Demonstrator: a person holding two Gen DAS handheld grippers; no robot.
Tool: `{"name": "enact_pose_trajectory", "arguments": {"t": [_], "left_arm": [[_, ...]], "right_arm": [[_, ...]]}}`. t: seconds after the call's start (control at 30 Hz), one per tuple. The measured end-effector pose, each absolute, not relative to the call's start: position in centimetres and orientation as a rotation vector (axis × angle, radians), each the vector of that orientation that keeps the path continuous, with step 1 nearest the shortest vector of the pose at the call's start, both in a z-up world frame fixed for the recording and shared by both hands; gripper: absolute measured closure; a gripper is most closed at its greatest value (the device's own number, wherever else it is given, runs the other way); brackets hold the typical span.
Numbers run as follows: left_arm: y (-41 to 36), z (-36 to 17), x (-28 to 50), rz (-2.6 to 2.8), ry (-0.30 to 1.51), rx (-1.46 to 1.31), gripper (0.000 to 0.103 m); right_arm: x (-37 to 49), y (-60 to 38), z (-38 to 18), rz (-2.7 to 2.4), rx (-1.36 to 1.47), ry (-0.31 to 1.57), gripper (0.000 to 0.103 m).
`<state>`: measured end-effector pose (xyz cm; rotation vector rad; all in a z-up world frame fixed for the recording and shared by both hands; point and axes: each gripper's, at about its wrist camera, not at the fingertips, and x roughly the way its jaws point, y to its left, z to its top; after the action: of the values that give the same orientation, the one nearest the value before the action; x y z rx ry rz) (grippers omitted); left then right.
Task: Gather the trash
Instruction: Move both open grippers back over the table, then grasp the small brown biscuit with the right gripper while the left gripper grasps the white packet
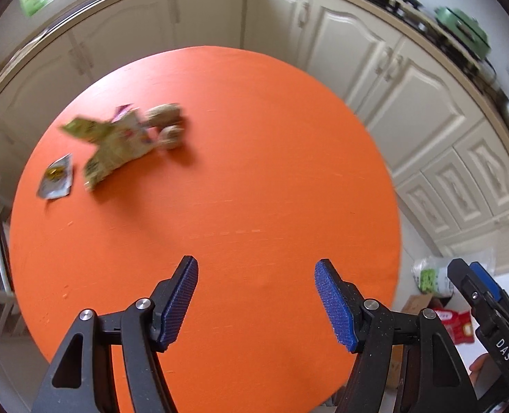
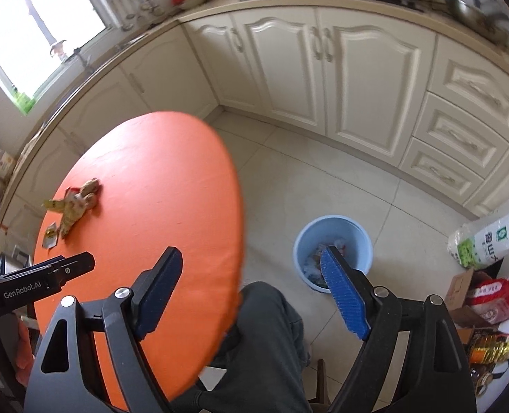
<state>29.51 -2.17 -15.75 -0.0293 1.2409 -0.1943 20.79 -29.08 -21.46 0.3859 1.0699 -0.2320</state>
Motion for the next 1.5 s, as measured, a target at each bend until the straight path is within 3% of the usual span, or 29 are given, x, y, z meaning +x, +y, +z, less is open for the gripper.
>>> {"name": "enact_pose_trajectory", "arguments": {"t": [0.37, 0.67, 0.93, 1.23, 1.4, 1.5], "left_arm": [[13.5, -13.1, 28.2, 0.046, 1.213, -0.277, 0.037], [20.7, -13.7, 31.3, 0.165, 1.216, -0.412, 0.037], [24.0, -17.4, 37.4, 0.192, 1.259, -0.506, 0.037], [24.6, -21.1, 42.4, 0.188, 1.295, -0.581, 0.037], [23.9, -22.2, 44.5, 0.172, 1.268, -0.56, 0.03], [23.1, -22.6, 45.0, 0.149, 1.251, -0.521, 0.036]], "right_arm": [[29.6, -17.9, -22.7, -0.04, 0.241, 1.163, 0.018], [37.7, -11.6, -25.6, 0.048, 0.149, 1.258, 0.018], [43.5, -8.6, -29.1, 0.072, 0.106, 1.336, 0.021], [45.3, -6.4, -30.1, 0.133, 0.017, 1.329, 0.043], [44.7, -5.0, -31.0, 0.21, -0.012, 1.396, 0.058], [44.6, -4.8, -30.9, 0.202, -0.04, 1.367, 0.065]]}}
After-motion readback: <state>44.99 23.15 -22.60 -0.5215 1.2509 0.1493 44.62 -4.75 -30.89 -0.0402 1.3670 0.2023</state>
